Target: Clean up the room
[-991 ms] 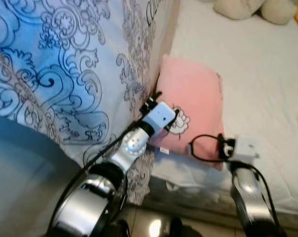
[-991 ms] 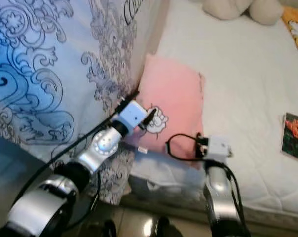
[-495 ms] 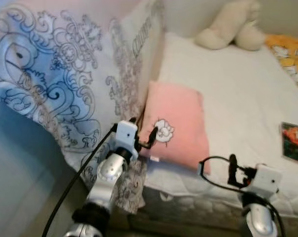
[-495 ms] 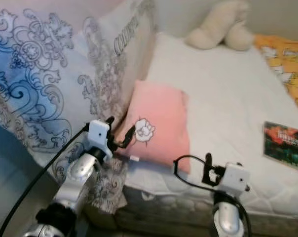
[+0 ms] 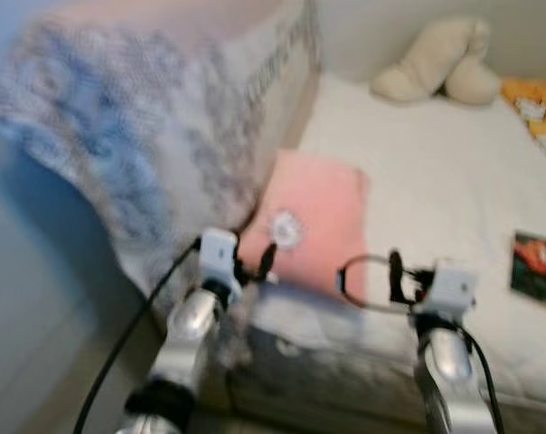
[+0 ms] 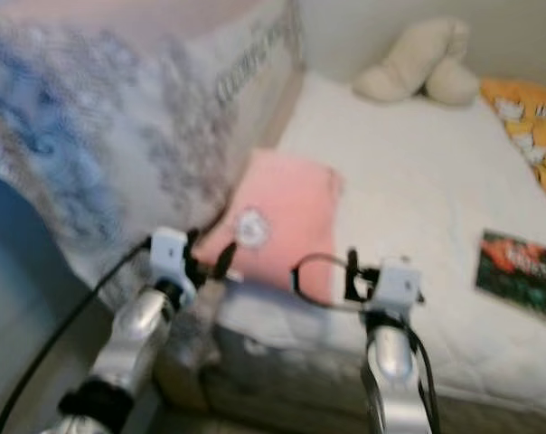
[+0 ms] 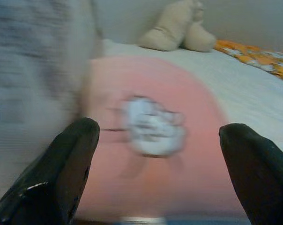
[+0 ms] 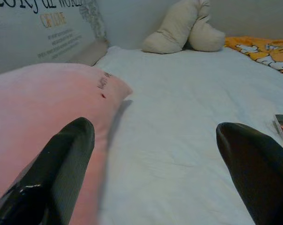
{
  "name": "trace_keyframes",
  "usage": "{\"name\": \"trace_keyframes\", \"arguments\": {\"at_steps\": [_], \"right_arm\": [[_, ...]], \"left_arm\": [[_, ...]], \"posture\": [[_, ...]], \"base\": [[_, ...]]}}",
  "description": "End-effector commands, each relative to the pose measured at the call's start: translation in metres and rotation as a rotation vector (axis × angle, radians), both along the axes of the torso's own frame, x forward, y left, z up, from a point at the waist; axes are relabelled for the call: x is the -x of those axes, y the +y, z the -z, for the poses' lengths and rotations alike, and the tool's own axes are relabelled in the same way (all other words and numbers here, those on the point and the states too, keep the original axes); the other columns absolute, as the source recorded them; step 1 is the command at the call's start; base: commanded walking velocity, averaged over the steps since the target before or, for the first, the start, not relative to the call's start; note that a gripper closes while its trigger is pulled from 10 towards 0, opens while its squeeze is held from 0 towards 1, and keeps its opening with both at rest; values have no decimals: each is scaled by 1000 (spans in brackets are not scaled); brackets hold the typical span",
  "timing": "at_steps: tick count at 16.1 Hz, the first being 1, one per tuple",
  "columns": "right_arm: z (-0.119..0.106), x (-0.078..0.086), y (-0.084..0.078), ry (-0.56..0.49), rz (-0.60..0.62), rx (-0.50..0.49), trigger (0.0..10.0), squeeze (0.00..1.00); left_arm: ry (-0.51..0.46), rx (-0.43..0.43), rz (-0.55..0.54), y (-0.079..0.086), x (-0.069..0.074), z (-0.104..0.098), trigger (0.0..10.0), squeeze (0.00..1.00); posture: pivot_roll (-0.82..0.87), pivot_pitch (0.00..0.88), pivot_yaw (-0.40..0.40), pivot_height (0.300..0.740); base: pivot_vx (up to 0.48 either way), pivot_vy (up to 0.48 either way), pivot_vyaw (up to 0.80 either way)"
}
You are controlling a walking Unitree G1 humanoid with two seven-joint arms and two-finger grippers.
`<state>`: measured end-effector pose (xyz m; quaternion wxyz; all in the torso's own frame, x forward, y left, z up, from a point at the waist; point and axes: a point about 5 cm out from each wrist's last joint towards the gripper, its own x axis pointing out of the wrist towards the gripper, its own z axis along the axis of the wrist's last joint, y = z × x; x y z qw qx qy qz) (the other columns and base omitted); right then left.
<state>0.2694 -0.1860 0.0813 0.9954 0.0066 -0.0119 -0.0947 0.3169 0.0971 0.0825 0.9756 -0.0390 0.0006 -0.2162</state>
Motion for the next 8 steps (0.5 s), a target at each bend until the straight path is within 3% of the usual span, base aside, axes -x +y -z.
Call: {"name": "trace_keyframes", "arguments": {"at_steps": [1,8], "right_arm": [[4,2,-3,20,3,28,10000,0],[10,6,-5,39,11,41,10000,0]], "left_arm": [[-27,-16,63,-12,-2,-7,10000,0],[-36,-39,108,-15,-8,-10,10000,0]], "posture": [[64,0,36,740],[49,0,38,740]], "base": [[0,-446,0],[0,-444,0]]}}
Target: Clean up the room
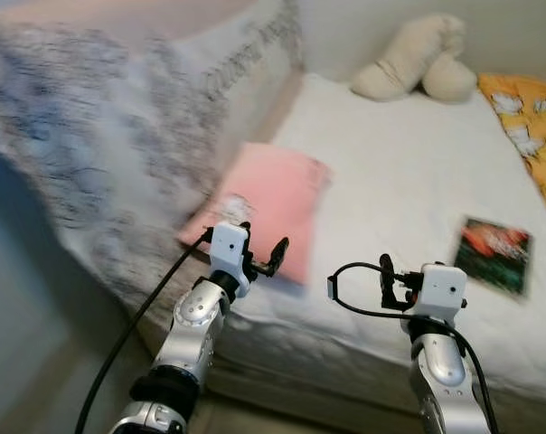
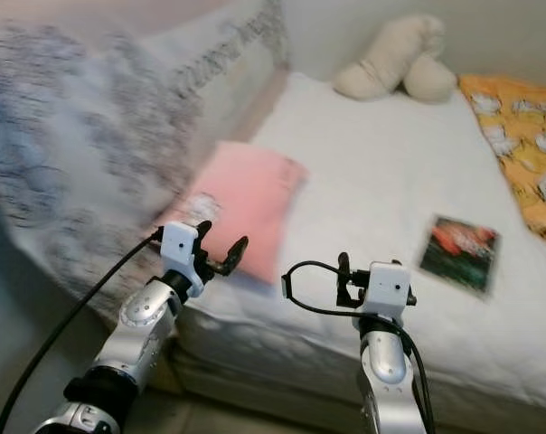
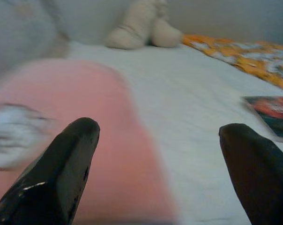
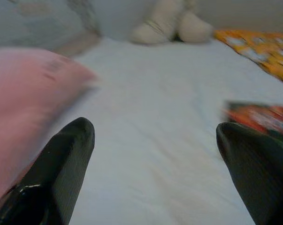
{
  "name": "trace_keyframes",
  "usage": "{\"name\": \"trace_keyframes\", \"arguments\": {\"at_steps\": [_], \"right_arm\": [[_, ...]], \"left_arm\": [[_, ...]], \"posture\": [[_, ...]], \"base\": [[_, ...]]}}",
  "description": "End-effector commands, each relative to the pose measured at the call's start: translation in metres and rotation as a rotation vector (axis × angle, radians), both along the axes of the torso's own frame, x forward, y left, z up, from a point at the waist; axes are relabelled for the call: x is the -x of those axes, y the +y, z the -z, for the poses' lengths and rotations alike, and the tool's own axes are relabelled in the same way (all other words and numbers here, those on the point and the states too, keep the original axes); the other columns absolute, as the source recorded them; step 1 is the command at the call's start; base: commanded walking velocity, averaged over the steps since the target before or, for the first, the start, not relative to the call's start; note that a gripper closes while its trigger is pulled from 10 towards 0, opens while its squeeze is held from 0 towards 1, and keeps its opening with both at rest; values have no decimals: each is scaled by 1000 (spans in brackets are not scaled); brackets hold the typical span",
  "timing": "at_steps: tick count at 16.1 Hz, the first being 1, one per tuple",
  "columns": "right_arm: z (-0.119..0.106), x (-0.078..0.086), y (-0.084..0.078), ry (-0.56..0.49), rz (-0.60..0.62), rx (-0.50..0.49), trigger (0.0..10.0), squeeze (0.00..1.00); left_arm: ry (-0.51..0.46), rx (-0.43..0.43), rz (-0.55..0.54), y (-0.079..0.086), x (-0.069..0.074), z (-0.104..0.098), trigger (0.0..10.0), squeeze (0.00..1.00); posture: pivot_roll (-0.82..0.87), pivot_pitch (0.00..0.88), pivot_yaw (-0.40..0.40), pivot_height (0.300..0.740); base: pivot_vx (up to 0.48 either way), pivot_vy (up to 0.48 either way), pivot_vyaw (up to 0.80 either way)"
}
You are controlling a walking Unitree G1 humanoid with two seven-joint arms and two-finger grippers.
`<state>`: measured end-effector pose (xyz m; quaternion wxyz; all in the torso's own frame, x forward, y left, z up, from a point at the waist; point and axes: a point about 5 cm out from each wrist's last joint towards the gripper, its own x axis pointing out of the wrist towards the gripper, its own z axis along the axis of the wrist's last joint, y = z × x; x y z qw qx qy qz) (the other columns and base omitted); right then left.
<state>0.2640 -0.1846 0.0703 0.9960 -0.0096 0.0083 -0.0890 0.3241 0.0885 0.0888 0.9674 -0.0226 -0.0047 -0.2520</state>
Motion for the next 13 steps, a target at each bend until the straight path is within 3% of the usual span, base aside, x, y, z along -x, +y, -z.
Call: {"name": "trace_keyframes", "arguments": {"at_steps": [1,8,10,12,13], "right_arm": [[0,0,-7,0,22,16,10000,0],[-1,-8,-1,-4,-27,44,10000,0],[2,-7,0,11,-32,36,10000,0],[5,-5,-2,21,-24,37,10000,0],[6,-4,-1,20,-32,57,10000,0]], "left_arm": [[-19,-15,39,-6,-1,-4,10000,0],[-23,-33,56,-8,-6,-5,10000,0],[-27,-130,102,-17,-4,-1,10000,0],[-1,-151,98,-17,-6,2,10000,0],[62,-59,50,-11,-10,4,10000,0]], "posture": [[49,0,38,740],[52,0,37,740],[54,0,33,740],[46,0,39,740],[43,0,38,740]], "base": [[0,-439,0],[0,-425,0],[369,-171,-794],[0,0,-788],[364,0,-788]]}}
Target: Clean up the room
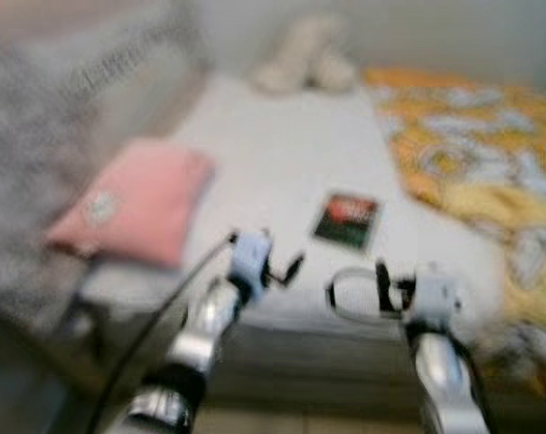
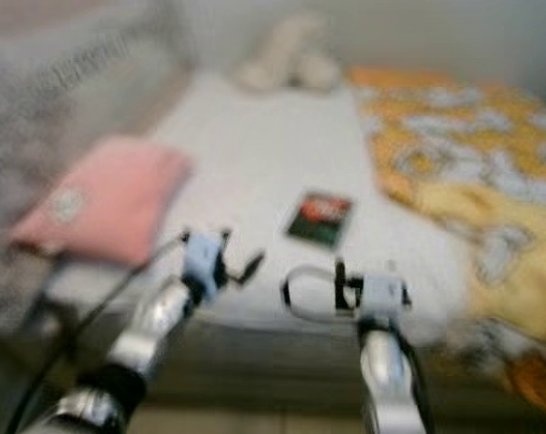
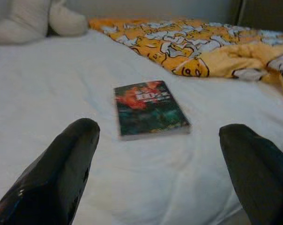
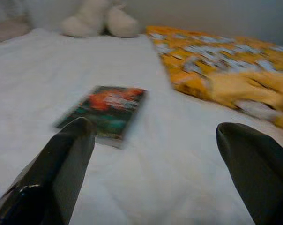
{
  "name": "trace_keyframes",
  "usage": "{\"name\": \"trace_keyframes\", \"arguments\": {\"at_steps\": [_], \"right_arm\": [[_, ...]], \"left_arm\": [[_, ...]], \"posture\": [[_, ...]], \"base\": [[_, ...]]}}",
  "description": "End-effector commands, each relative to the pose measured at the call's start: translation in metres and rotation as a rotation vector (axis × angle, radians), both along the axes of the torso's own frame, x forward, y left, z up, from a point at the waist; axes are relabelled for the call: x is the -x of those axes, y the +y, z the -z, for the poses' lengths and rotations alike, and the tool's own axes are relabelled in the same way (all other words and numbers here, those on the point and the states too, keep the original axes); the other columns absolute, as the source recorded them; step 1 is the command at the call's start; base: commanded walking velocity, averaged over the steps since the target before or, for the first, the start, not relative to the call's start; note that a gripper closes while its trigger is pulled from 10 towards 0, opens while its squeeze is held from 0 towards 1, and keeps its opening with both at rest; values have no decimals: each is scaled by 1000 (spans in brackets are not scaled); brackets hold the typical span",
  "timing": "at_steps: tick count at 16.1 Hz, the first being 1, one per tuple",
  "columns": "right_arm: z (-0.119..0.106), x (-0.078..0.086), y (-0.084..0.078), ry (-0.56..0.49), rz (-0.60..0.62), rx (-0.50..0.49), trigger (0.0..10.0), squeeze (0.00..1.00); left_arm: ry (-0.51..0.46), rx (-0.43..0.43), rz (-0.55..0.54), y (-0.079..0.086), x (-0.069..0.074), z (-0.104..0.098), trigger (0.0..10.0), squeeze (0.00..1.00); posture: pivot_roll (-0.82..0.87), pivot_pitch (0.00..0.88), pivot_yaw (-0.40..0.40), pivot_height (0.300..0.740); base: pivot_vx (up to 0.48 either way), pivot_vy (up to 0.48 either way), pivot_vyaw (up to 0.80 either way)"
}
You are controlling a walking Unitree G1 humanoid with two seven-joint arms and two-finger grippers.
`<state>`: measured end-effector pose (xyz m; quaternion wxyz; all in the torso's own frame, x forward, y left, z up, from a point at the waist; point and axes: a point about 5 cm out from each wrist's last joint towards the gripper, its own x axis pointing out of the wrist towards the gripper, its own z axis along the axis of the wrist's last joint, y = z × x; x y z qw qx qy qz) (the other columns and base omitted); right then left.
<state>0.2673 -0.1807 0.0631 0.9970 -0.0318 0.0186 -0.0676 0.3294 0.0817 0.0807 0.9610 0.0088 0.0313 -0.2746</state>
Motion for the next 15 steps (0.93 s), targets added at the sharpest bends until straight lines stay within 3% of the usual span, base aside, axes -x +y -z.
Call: {"name": "trace_keyframes", "arguments": {"at_steps": [1,8,13,15], "right_arm": [[-1,-1,-4,-9,6,18,10000,0],[-2,-9,5,-10,-46,37,10000,0],[0,-9,7,2,-60,45,10000,0],[2,-6,8,19,-74,49,10000,0]], "left_arm": [[16,12,-10,-2,-5,-4,10000,0],[5,11,-50,2,-10,-7,10000,0],[17,3,-116,12,-18,-9,10000,0],[35,12,-147,16,-23,-11,10000,0]], "posture": [[41,0,40,740],[49,0,37,740],[51,0,29,740],[44,0,21,740]], "base": [[431,0,0],[426,0,0],[365,304,0],[0,456,0]]}}
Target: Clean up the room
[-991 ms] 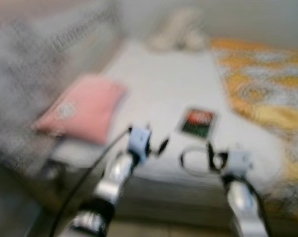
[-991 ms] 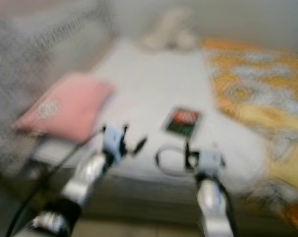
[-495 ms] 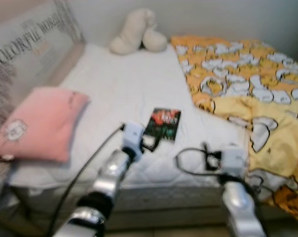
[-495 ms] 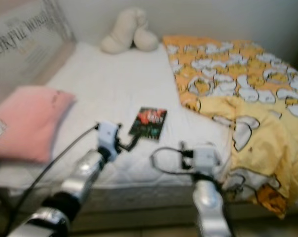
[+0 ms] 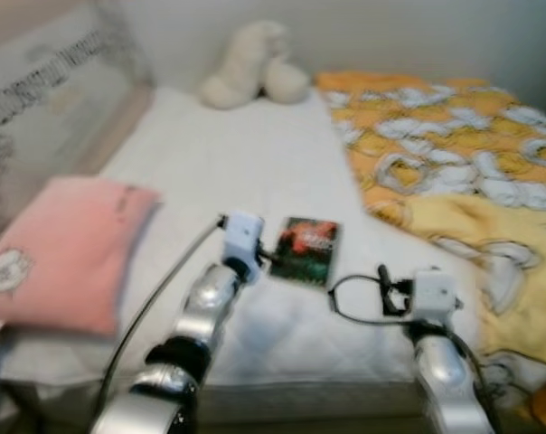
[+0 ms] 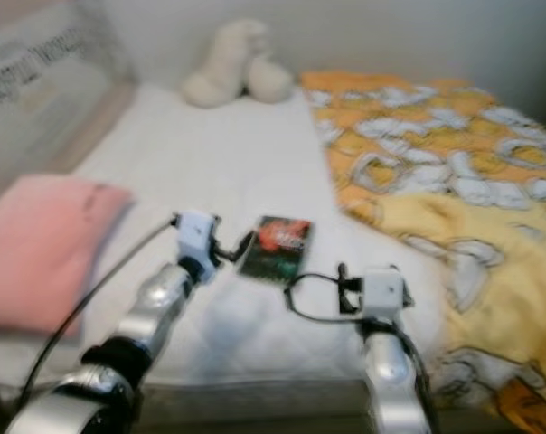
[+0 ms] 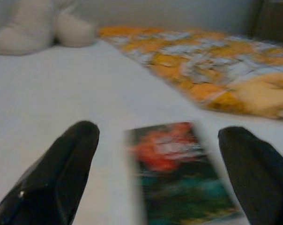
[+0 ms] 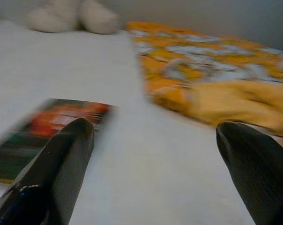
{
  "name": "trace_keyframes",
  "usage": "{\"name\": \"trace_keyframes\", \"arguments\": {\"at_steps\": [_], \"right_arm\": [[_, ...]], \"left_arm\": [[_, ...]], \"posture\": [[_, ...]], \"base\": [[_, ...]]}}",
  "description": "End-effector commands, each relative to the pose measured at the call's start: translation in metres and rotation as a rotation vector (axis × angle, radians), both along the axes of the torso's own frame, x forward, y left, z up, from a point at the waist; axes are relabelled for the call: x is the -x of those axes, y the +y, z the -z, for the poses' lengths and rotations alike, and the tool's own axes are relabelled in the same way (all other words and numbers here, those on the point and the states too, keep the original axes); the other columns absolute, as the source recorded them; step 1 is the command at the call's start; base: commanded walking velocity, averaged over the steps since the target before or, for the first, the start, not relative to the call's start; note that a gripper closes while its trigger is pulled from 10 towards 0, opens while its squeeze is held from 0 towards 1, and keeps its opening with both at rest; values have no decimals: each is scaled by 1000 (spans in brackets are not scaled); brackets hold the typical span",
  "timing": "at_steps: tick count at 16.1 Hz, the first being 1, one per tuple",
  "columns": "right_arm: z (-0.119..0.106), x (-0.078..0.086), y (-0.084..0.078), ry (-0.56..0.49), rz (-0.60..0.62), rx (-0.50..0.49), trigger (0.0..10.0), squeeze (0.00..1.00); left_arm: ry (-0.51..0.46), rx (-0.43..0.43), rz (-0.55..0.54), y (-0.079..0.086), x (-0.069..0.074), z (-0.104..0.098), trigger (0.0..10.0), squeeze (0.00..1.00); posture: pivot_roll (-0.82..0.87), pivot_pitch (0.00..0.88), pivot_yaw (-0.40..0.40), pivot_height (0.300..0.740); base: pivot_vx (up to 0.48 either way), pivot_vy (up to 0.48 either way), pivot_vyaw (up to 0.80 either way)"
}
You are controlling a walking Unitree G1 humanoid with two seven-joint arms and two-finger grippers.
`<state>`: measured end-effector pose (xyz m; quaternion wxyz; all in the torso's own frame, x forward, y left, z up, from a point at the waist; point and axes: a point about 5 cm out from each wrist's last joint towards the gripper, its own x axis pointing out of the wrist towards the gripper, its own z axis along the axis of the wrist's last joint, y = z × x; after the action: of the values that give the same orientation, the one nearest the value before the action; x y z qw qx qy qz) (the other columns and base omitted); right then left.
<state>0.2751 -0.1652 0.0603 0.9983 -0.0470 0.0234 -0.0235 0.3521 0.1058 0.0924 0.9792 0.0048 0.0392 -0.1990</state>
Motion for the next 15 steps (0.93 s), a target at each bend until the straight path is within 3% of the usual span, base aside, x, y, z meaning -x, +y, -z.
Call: {"name": "trace_keyframes", "arguments": {"at_steps": [1,5,6,8,9,10,12,13,14,15], "right_arm": [[1,4,-9,16,11,16,10000,0],[5,19,-21,43,8,38,10000,0],[-1,34,-32,53,17,55,10000,0],[-7,46,-36,54,10,75,10000,0],[-9,67,-37,58,1,84,10000,0],[-8,75,-34,65,-4,91,10000,0],[-22,83,-33,14,49,40,10000,0],[-30,84,-35,-15,83,10,10000,0],[-39,88,-39,-52,111,-14,10000,0],[-45,95,-44,-74,151,-57,10000,0]], "left_arm": [[24,16,-7,-7,-3,-1,10000,0],[88,-27,-94,-7,-16,-6,10000,0],[113,14,-168,-7,-24,-14,10000,0],[133,30,-168,-14,-26,-17,10000,0],[144,20,-155,-28,-24,-15,10000,0],[138,-19,-127,-37,-22,-15,10000,0],[7,-2,10,-48,-20,-27,10000,0],[-54,20,76,-48,-15,-27,10000,0],[-102,72,142,-43,1,-23,10000,0],[-118,74,164,-28,33,-16,10000,0]], "posture": [[33,0,13,740],[-44,11,-26,740],[-116,77,-65,740],[-143,111,-79,740],[-185,166,-98,740],[-200,164,-93,740],[-203,148,-40,740],[-169,121,-16,740],[-139,93,12,740],[-85,43,47,740]], "base": [[0,476,0],[0,480,-148],[0,0,0],[0,0,0],[0,0,0],[0,0,0],[0,0,0],[0,0,0],[0,0,0],[0,0,0]]}}
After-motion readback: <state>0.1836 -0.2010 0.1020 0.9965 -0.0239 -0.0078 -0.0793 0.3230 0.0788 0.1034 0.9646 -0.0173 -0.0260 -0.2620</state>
